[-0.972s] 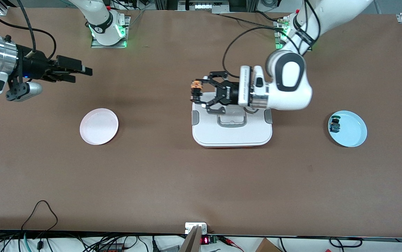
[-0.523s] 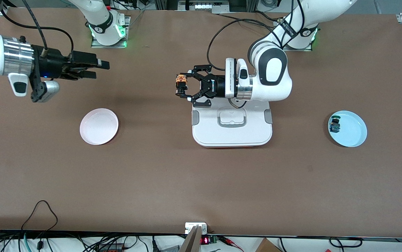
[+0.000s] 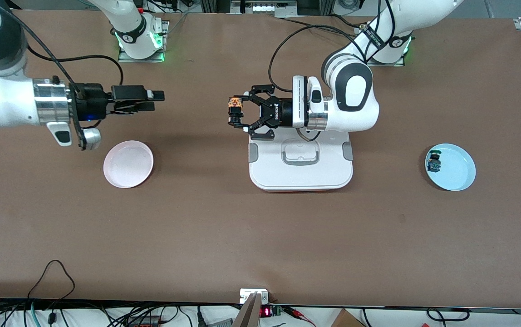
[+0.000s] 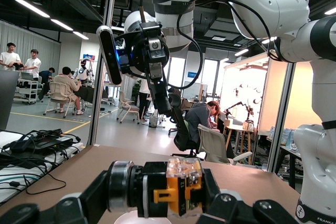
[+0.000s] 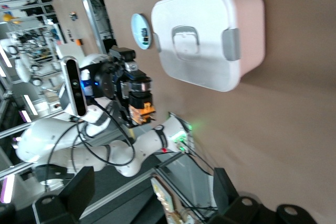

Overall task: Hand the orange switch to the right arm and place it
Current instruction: 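Bring the right gripper to the switch held by the left gripper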

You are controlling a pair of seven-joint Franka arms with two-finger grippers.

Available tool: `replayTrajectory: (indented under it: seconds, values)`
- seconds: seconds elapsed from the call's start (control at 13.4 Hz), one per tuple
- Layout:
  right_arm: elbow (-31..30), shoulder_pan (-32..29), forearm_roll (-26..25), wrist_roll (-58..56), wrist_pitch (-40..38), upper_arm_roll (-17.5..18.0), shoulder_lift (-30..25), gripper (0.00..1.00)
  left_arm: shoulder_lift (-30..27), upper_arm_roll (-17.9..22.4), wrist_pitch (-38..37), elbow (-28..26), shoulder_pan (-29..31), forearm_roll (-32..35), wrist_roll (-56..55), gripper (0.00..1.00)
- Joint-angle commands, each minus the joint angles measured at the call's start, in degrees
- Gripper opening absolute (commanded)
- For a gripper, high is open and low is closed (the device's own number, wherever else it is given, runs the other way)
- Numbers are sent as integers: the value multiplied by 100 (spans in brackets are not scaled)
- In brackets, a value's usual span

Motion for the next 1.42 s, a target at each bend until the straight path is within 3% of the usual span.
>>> replayTrajectory:
  seconds: [0.0, 0.52, 0.9, 1.12, 1.35]
  values:
    - [-652, 113, 847, -177, 356, -11, -117, 100, 40, -21, 24, 63, -29, -210, 217, 0]
    - [-1700, 447, 2229, -1046, 805, 7, -143, 100, 40, -21, 33, 63, -37, -210, 217, 0]
    - [-1789, 842, 2327, -1407, 1350, 16, -126, 100, 23, -38, 33, 72, -37, -210, 217, 0]
    - [-1876, 992, 2809, -1600, 1412, 16, -91, 100, 23, -38, 33, 72, -37, -210, 217, 0]
    - [-1930, 1045, 2907, -1847, 1492, 16, -29, 100, 23, -38, 33, 81, -37, -210, 199, 0]
